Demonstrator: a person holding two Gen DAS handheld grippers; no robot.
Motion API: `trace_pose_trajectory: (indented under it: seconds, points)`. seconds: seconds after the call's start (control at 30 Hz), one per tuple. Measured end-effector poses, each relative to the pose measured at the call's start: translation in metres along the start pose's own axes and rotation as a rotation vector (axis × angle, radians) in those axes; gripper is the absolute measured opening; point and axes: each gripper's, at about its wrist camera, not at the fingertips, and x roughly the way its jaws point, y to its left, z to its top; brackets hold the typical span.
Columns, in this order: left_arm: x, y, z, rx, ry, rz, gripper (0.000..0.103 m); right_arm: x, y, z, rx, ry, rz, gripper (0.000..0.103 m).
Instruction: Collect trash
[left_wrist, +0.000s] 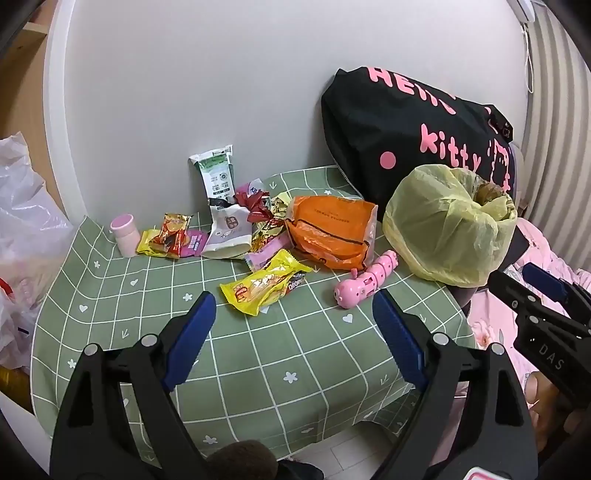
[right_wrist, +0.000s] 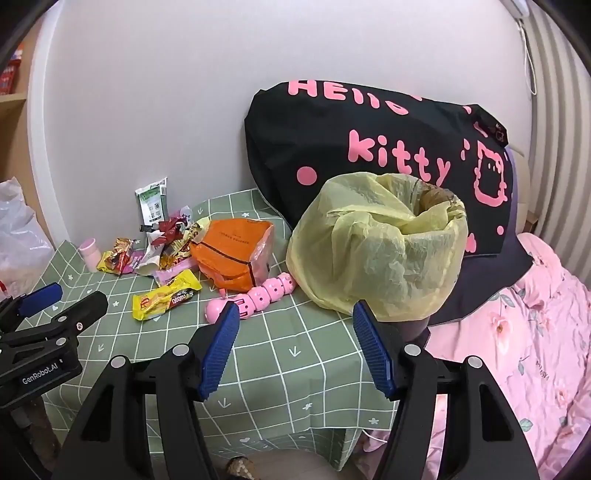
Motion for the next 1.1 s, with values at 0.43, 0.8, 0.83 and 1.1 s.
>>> trace_pose_trajectory:
  seconds: [0.43,0.8,0.83,1.1]
  points:
    - [-0.0051,0.0004,0.0021,-0.009,-0.023,-0.015,0.083,-0.0013,-0.0004,-0.0001,0.005,-0.008,0.006,0.06]
    - [-0.005,0.0028,0.0037,-0.016,-0.023,-0.022,0.083,-0.0026,0.0004,0.0008,0.01,-0.013,0.002,0.06]
    - [-0.005,0.0028,0.0042,-0.015,-0.023,-0.024,0.083,-0.0036,-0.0012,0.0004,0.014,-0.015,0.001,0.06]
    - [-0.0038,0.0014,0.0017,-0.009,-0.023,-0.035,0.083,-0.0044,-0.0038,-0.0001,0.023,-0.019,-0.002,0.06]
